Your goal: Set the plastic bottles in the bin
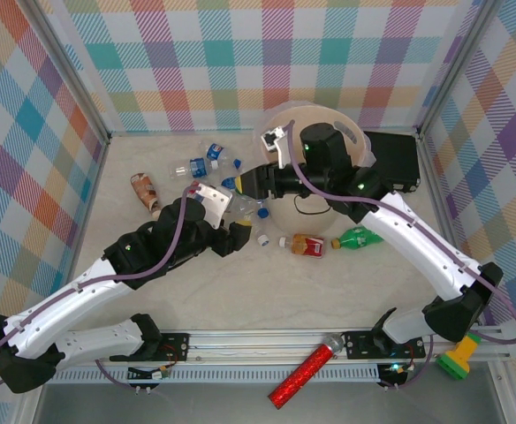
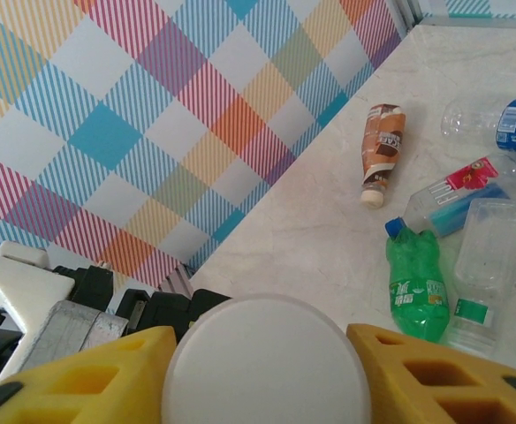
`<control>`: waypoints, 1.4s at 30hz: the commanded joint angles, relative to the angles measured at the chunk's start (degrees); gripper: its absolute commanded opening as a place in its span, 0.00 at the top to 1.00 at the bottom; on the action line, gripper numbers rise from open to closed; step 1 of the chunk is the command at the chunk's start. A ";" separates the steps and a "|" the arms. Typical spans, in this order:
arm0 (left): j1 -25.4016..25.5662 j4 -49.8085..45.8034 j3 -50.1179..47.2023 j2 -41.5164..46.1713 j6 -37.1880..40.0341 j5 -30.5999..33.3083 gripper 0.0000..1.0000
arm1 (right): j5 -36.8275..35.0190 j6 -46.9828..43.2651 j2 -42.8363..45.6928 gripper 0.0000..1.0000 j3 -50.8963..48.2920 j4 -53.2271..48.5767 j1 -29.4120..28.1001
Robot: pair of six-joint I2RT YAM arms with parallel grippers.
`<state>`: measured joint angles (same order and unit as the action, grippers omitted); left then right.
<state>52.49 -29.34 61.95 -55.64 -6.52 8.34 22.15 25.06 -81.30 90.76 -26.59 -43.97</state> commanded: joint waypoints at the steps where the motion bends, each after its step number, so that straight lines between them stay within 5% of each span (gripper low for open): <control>1: 0.60 1.93 -0.40 0.50 0.81 -0.70 0.38 | 0.11 0.43 -0.09 0.55 1.82 0.92 -0.33; 4: 0.60 2.18 -0.67 0.51 0.62 -0.09 0.37 | -0.56 0.37 0.55 0.72 1.29 1.07 -0.33; 7: 0.62 2.28 -0.69 0.36 0.50 0.58 0.30 | -2.09 0.54 1.68 0.70 0.73 1.39 -0.33; 13: 0.60 2.42 -0.41 1.43 -0.43 2.76 0.00 | -7.38 -1.52 3.88 0.69 1.34 -0.54 -0.08; 23: 0.60 2.50 -1.89 6.53 -2.74 7.53 0.01 | -31.02 -10.12 9.84 0.67 3.28 -3.38 1.68; 30: 0.60 1.84 -2.96 7.63 -3.84 9.06 0.00 | -49.34 -21.79 10.97 0.65 2.49 3.52 2.69; 32: 0.60 1.53 -2.96 7.71 -4.10 9.06 0.00 | -49.79 -22.55 10.17 0.62 2.75 4.70 4.92; 35: 0.60 1.35 -3.08 8.04 -4.46 9.09 0.00 | -47.80 -21.67 8.92 0.72 1.85 7.20 9.39; 42: 0.60 0.91 -5.13 9.92 -5.25 9.55 0.00 | -45.70 -20.78 2.14 0.69 4.05 8.52 15.62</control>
<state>52.53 -28.45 58.06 -47.20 -10.92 16.67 -23.42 5.37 -76.58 92.40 -21.41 -28.95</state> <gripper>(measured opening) 0.996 0.378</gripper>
